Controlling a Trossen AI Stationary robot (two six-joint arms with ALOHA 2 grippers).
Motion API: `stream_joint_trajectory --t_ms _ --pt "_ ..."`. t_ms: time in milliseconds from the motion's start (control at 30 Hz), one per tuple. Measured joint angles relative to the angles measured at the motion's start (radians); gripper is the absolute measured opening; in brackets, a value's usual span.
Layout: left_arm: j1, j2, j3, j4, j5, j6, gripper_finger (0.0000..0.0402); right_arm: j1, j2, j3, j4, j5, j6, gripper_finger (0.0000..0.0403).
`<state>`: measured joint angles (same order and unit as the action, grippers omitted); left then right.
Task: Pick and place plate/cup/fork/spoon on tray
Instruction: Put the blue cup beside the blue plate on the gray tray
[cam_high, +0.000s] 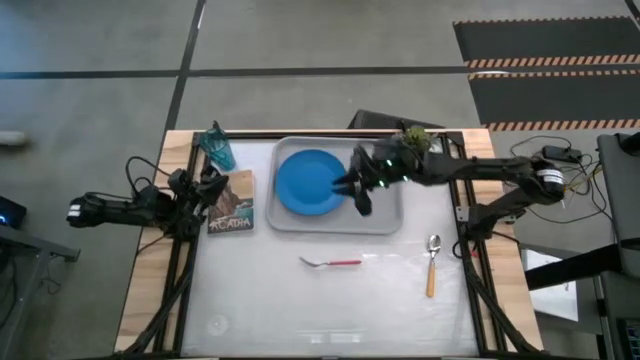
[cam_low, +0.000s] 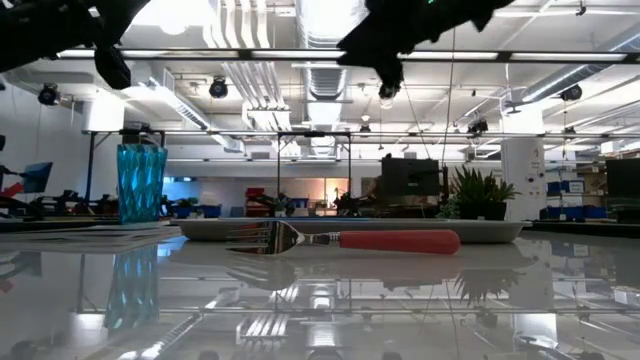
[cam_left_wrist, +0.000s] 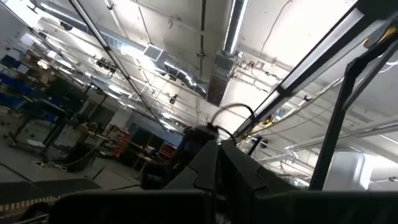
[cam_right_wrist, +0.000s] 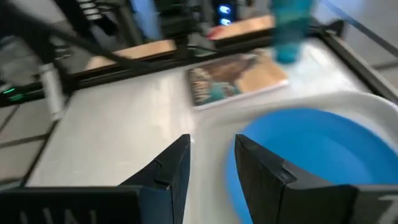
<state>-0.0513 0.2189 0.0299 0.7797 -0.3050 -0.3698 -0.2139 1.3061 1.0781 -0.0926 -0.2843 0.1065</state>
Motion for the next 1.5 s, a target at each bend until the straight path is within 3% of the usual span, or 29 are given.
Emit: stream_joint_trajectory --t_ms 400,700,833,1000,1100,1267,1500 --pt "0.0 0.272 0.144 0.099 -0.009 -0.018 0.0 0.207 -0.22 -0.409 0.316 -0.001 -0.012 0.0114" --pt "0.0 0.504 0.336 0.051 -0.025 -0.043 0.0 0.285 -0.374 -0.601 0.443 -0.002 -0.039 0.0114" --pt "0.002 0.572 0.449 -0.254 -0.112 -0.103 0.0 0.299 -0.462 -0.635 0.442 -0.003 -0.049 0.0114" --pt "0.031 0.616 0.659 -0.842 -0.292 -0.27 0.0 0.301 -0.567 -0.662 0.442 -0.003 -0.088 0.0114" --pt "0.08 0.656 0.801 -1.235 -0.332 -0.412 0.0 0.301 -0.616 -0.673 0.44 -0.003 -0.097 0.0114" --pt "0.218 0.735 0.988 -1.699 -0.327 -0.54 0.0 0.301 -0.665 -0.676 0.399 -0.004 -0.1 0.0114" --pt "0.479 0.836 1.103 -1.904 -0.155 -0.45 0.0 0.301 -0.694 -0.677 0.333 -0.005 -0.091 0.0114"
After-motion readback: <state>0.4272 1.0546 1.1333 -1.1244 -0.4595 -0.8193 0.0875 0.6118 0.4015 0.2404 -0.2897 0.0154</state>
